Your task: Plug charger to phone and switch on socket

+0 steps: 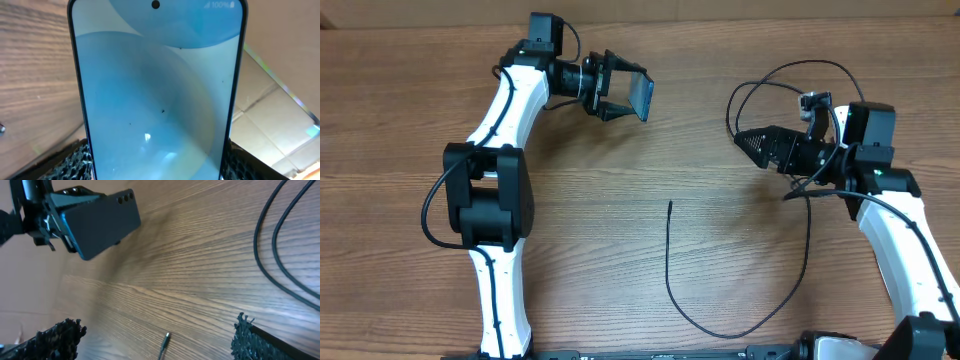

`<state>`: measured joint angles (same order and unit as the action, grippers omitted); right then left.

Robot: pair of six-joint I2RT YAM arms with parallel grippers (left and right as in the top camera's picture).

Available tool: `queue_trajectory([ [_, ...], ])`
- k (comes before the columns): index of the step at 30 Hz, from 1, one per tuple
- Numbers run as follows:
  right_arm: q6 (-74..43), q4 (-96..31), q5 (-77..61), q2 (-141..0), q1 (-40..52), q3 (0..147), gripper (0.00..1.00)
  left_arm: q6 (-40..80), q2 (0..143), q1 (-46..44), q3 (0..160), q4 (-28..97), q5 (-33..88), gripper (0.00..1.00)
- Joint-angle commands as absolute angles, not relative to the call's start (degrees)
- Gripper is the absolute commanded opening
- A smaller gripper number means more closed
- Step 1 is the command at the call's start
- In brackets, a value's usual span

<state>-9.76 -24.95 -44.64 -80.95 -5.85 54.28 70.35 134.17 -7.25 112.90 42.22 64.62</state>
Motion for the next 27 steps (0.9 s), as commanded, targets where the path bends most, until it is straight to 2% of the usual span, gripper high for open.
queue_trajectory([
  [1,-12.27,-24.08,-46.19,-81.14,-5.37,55.79,1.0,69.43,134.45,-8.32,114.69,42.15,61.87,0.04],
  [6,-16.32,-21.98,-44.75,-81.14,-4.32,55.79,1.0,69.49,134.45,-9.78,114.69,42.15,58.61,0.04],
  [17,-23.9,-20.14,-23.0,-81.14,7.07,55.79,1.0,69.38,134.45,-14.06,114.91,42.17,48.62,0.04],
  [27,-28.34,-18.02,-22.11,-81.21,7.92,55.79,1.0,69.45,132.88,-17.67,115.37,42.44,41.89,0.04],
])
